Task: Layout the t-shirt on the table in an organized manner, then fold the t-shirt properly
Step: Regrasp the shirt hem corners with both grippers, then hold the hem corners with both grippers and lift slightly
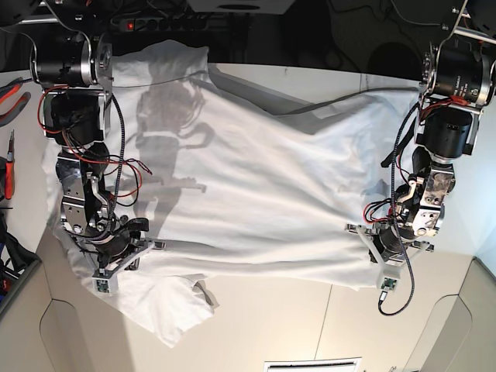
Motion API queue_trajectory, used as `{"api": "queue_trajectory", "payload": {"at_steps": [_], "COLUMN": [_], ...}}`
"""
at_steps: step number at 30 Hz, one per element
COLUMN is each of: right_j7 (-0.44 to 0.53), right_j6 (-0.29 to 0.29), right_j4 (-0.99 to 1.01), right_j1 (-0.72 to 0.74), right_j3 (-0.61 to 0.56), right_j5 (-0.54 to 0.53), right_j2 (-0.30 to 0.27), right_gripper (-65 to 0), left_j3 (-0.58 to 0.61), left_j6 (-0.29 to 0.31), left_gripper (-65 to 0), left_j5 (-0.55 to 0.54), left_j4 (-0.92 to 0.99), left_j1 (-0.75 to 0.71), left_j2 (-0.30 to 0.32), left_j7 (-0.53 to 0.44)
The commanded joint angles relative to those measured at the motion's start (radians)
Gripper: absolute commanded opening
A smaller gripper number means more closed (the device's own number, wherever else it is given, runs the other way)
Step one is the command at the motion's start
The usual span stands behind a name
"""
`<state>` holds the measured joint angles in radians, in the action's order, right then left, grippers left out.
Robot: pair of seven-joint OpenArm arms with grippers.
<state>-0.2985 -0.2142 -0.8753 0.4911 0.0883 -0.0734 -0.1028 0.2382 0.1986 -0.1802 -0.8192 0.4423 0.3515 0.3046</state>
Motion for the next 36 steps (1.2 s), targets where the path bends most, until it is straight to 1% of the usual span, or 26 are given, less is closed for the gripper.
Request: {"api": "queue_trajectory", "payload": {"at_steps": [1, 3, 5, 9, 13, 16, 20, 25, 36], "right_j7": [0.035, 0.041, 0.04, 0.032, 0.028, 0.028, 0.03, 0.037, 0.037], "right_j6": [-0.003, -0.003, -0.003, -0.004, -0.031, -0.034, -0.034, -0.034, -0.034], "right_j4": [-0.031, -0.059, -0.098, -0.207, -0.285, -0.302, -0.302, -0.302, -0.302], "right_j1": [0.031, 0.031, 0.025, -0.024, -0.089, -0.133, -0.184, -0.212, -0.212], "right_j3": [0.002, 0.008, 0.011, 0.01, 0.011, 0.011, 0.011, 0.011, 0.011], "right_j5": [-0.005, -0.005, -0.005, -0.005, -0.003, 0.004, 0.006, 0.006, 0.005], "right_j2": [-0.014, -0.013, -0.013, -0.013, -0.013, -0.013, -0.013, -0.013, -0.013], "right_gripper": [-65.0, -65.0, -65.0, -65.0, -65.0, -65.0, -65.0, -65.0, -65.0], "left_j3": [-0.004, -0.004, -0.004, -0.004, -0.004, -0.004, -0.004, -0.004, -0.004], "left_j6": [-0.005, -0.008, -0.014, -0.015, -0.014, 0.007, 0.034, 0.034, 0.034], "left_gripper": [-65.0, -65.0, -65.0, -65.0, -65.0, -65.0, -65.0, -65.0, -65.0], "left_j5": [-0.002, -0.008, -0.037, -0.089, -0.094, -0.101, -0.125, -0.138, -0.138], "left_j4": [-0.016, -0.021, -0.027, -0.045, -0.065, -0.079, -0.084, -0.084, -0.084], "left_j1": [0.032, 0.031, 0.031, 0.031, 0.031, 0.026, 0.021, 0.021, 0.02], "left_j2": [0.014, 0.021, 0.032, 0.065, 0.096, 0.108, 0.108, 0.106, 0.105], "left_j7": [-0.028, -0.023, 0.0, 0.039, 0.042, 0.048, 0.047, 0.043, 0.043]}}
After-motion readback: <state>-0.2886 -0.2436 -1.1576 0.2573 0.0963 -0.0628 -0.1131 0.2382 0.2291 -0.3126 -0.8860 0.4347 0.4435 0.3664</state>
